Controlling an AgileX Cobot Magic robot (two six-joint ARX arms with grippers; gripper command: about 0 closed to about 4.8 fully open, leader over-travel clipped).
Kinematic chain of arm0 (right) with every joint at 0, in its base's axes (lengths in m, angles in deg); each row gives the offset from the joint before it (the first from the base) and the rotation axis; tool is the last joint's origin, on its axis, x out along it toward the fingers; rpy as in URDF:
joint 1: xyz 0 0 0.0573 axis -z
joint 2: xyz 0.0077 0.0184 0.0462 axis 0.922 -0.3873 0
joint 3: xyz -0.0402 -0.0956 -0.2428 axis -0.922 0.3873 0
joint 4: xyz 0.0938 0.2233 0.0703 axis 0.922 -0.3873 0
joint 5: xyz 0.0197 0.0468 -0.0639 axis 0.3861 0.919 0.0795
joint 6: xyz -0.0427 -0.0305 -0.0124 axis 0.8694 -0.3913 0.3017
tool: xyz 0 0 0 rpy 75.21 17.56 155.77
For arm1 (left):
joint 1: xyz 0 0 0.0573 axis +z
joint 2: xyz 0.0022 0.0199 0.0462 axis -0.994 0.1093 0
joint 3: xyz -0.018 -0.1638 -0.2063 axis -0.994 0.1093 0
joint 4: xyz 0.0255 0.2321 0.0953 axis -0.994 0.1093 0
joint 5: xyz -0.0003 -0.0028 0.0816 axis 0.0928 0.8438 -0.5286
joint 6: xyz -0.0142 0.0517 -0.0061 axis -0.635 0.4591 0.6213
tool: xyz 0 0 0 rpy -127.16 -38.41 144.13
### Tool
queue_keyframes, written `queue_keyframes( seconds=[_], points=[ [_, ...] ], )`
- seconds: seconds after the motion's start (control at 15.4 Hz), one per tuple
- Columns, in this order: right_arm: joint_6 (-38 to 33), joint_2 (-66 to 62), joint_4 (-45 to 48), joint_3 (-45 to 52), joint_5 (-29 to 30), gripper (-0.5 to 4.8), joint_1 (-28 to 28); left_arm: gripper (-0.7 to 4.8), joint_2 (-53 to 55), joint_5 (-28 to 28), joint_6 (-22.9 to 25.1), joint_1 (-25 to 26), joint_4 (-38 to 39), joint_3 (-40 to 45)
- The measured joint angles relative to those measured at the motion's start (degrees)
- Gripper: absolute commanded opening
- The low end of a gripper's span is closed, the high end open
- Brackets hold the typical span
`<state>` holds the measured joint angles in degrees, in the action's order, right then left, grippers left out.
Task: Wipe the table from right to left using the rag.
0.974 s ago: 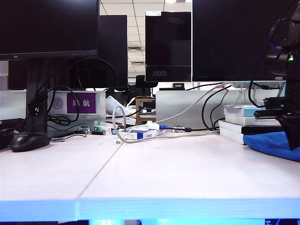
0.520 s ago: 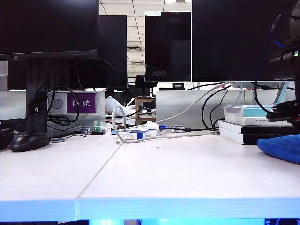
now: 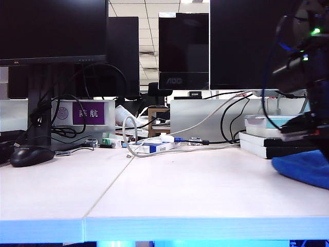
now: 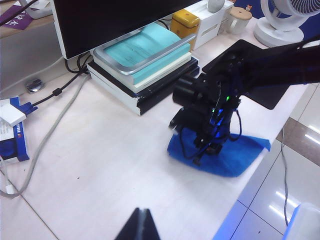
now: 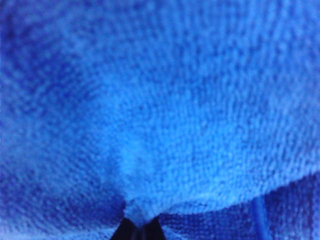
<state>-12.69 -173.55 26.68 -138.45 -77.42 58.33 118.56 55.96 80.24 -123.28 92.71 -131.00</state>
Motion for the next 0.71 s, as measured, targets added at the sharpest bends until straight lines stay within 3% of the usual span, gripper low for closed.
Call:
queue_keyframes(
  seconds=[0.32,0.71],
  points=[
    [0.0,0.0,-0.8,0.0,3.3,-0.06,-3.0,-0.05,0.0,-0.5,0.9,0.0,5.3,0.0],
    [0.0,0.0,-0.4,0.0,6.1,-0.06,-6.8,-0.05,0.0,-5.7,2.3,0.0,8.7,0.0]
  ],
)
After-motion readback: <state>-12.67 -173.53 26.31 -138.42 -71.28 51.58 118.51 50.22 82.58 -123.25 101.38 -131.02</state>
